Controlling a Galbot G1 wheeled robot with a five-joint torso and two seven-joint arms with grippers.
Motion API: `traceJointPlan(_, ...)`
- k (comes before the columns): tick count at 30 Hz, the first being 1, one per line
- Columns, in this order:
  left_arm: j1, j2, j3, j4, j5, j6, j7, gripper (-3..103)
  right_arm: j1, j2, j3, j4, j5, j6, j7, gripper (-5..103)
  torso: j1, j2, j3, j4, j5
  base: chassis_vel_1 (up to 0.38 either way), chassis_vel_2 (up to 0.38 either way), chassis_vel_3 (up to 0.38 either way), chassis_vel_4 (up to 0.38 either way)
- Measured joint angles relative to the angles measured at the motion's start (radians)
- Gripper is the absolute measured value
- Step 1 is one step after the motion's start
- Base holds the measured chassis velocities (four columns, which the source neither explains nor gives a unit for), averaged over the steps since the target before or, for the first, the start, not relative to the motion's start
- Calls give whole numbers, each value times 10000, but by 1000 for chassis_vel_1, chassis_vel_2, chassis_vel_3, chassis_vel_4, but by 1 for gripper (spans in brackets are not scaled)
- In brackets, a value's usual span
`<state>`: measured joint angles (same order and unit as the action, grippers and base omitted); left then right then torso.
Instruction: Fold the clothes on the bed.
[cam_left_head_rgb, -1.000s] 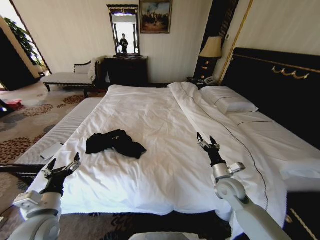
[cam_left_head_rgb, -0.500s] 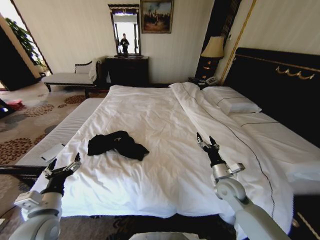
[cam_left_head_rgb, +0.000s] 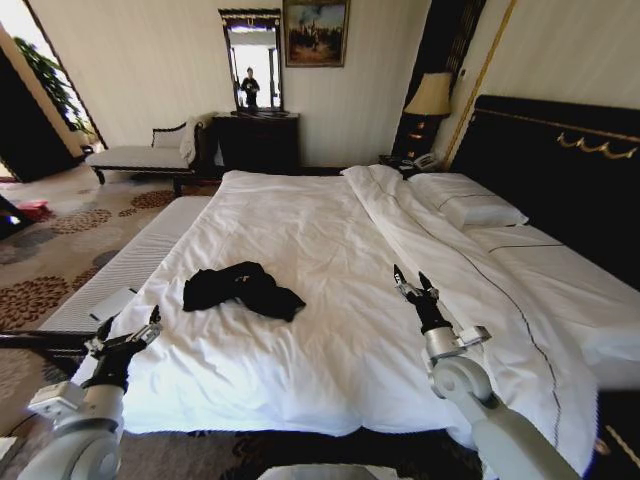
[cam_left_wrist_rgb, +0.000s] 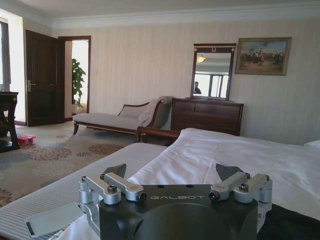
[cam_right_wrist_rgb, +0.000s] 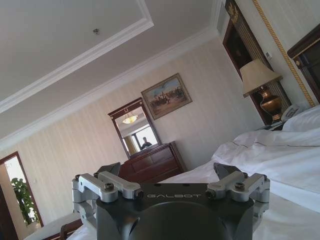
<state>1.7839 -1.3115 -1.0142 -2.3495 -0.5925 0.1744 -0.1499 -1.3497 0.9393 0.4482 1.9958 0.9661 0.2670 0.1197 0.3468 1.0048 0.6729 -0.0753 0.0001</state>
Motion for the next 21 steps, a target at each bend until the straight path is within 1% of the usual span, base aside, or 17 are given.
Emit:
traceJointPlan(11, 42, -112, 34, -31, 117, -26, 2, 100, -42, 54, 13, 2, -41, 9, 8, 100, -1, 1, 0, 2, -3, 129, 129, -128, -116)
traceJointPlan(15, 48, -168, 84, -31, 167, -42, 8, 100, -81, 73, 23, 0, -94, 10, 8, 100, -1, 1, -1, 1, -6, 11, 13, -8, -6)
traceJointPlan(19, 63, -194, 98, -31, 194, -70, 17, 100, -107, 96, 27, -13, -162, 10, 7, 100, -1, 0, 0, 0, 6, 0, 0, 0, 0)
traceJointPlan(21, 71, -194, 88, -26, 195, -82, 21, 100, -123, 106, 28, -15, -189, 10, 7, 100, 0, 0, 0, -4, 3, 0, 0, 0, 0)
